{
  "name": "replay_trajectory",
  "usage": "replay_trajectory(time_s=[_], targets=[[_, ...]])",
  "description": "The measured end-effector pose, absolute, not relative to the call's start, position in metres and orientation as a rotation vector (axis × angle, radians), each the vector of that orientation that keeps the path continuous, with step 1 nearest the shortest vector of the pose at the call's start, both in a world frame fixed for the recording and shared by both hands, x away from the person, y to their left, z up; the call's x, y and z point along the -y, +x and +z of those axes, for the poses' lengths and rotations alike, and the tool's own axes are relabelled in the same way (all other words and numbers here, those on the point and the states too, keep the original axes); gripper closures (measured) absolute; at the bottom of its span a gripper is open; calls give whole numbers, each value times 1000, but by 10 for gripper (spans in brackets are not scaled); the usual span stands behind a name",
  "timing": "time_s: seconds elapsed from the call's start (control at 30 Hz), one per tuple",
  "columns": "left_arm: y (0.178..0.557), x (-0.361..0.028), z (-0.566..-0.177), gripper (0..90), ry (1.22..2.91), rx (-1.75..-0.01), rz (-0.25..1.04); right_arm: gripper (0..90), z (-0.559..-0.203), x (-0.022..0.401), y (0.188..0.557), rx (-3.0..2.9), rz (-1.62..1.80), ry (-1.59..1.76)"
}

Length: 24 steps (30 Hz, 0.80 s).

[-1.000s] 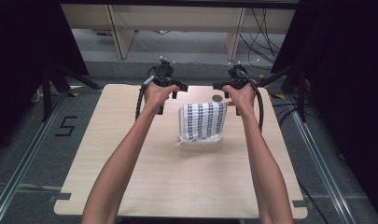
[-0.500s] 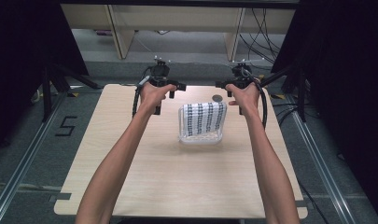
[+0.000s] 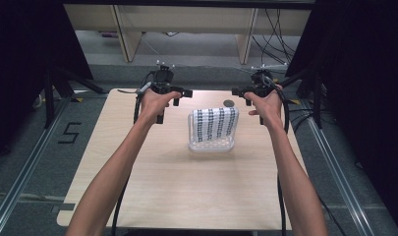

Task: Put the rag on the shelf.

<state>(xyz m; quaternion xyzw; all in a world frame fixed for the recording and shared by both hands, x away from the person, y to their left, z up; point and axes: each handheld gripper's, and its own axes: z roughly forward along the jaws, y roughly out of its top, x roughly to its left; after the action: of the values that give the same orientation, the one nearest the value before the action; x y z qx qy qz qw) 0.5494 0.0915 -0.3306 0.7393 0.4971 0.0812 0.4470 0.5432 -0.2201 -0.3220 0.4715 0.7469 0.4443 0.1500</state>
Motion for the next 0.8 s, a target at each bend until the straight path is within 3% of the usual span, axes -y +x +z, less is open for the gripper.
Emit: replay_trajectory(time_s=[0.8], targets=[[509, -107, -327, 384, 1812, -1111, 185, 506, -309, 225, 499, -2143, 1301, 1205]])
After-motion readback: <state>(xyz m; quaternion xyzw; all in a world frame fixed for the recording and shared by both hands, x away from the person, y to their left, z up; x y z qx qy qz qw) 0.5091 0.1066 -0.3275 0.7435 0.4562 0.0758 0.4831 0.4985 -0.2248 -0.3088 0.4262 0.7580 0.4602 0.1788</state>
